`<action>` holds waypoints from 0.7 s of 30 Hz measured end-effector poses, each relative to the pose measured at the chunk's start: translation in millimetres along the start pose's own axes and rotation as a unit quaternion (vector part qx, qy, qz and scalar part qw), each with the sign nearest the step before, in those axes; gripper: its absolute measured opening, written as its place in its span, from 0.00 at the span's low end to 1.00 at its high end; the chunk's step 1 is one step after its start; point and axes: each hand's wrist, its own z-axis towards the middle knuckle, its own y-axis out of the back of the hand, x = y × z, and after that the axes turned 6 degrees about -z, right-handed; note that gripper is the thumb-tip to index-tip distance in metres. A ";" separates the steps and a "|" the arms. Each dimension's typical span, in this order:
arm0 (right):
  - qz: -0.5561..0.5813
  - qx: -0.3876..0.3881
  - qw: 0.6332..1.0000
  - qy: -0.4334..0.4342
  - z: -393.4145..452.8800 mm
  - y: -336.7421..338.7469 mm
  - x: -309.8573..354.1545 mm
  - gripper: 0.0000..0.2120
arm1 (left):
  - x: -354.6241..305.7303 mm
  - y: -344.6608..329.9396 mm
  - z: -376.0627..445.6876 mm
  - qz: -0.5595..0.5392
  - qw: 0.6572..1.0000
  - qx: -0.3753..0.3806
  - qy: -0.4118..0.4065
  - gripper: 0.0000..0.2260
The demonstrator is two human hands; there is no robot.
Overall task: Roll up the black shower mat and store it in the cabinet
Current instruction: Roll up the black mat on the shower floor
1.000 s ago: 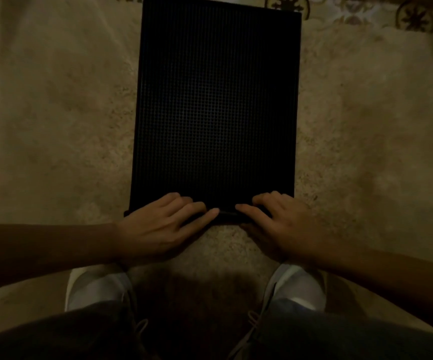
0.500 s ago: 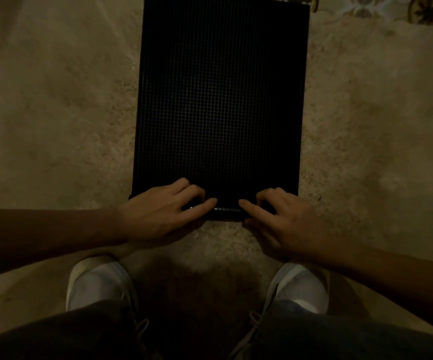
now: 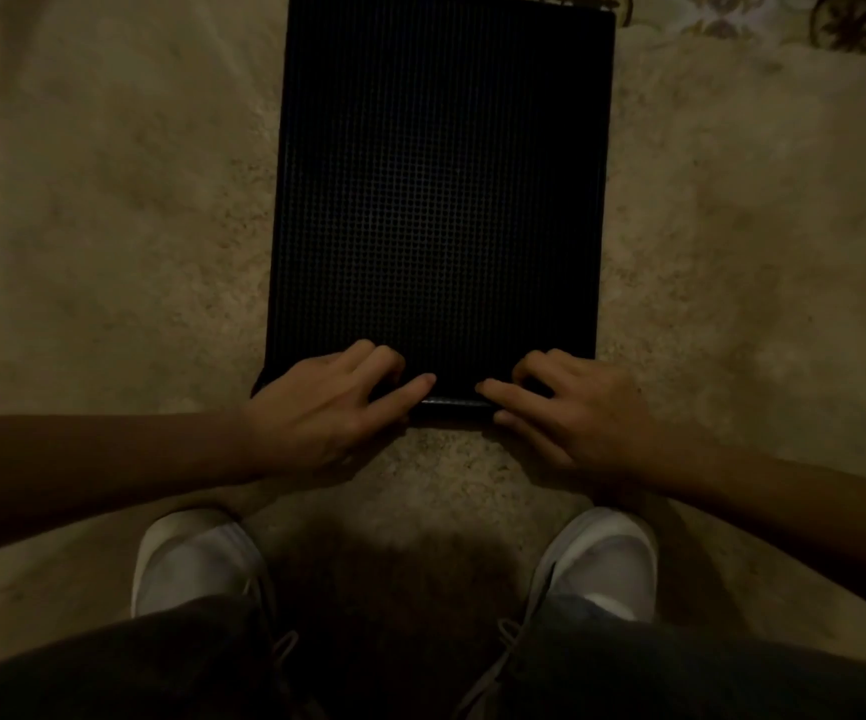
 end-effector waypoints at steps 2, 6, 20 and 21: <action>-0.009 0.005 1.000 -0.006 1.7 0.8 -2.7 0.18 | 1.4 -1.7 0.3 0.004 1.000 -0.001 0.002 0.22; -0.012 -0.016 1.000 -0.012 6.5 3.7 -6.3 0.16 | 6.3 -2.7 1.1 -0.002 1.000 -0.007 0.010 0.22; -0.077 -0.060 0.990 -0.101 33.9 4.1 -11.9 0.18 | 30.9 14.5 13.8 -0.030 0.999 0.016 -0.037 0.25; -0.086 -0.068 0.990 -0.091 32.8 1.6 -10.8 0.17 | 30.3 14.3 13.7 -0.025 0.999 0.008 -0.044 0.22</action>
